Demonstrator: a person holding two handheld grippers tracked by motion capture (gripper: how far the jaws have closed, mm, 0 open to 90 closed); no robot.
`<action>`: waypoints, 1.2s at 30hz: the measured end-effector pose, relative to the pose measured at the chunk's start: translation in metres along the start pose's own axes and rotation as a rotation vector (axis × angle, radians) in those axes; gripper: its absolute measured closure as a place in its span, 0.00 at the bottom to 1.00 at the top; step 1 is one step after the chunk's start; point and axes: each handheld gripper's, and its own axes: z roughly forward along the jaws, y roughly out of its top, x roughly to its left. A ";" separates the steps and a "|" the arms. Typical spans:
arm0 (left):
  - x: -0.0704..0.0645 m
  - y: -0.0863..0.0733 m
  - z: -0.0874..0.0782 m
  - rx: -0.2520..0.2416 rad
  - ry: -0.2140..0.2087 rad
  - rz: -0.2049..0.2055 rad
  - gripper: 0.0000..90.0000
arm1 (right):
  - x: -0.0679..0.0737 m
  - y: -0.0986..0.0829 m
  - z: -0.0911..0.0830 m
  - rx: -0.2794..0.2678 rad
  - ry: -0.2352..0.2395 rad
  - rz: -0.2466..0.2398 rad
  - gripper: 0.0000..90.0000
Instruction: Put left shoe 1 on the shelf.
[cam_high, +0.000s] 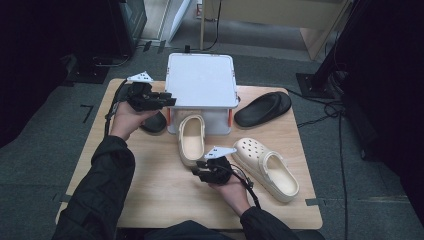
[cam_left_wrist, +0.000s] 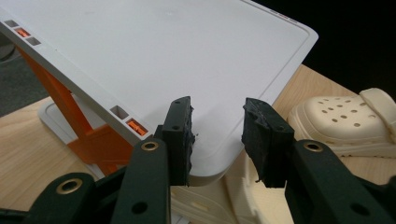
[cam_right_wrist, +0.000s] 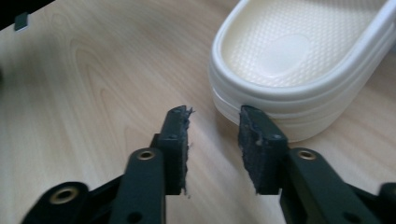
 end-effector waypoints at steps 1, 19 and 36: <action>0.000 0.000 0.000 0.002 0.001 0.002 0.71 | 0.000 0.004 0.002 -0.008 -0.016 -0.026 0.69; -0.001 0.000 0.000 -0.001 0.007 -0.008 0.71 | -0.013 0.027 0.021 -0.017 -0.036 -0.021 0.66; -0.002 0.000 0.000 0.004 0.018 0.003 0.71 | -0.029 0.050 0.041 -0.025 -0.049 0.015 0.66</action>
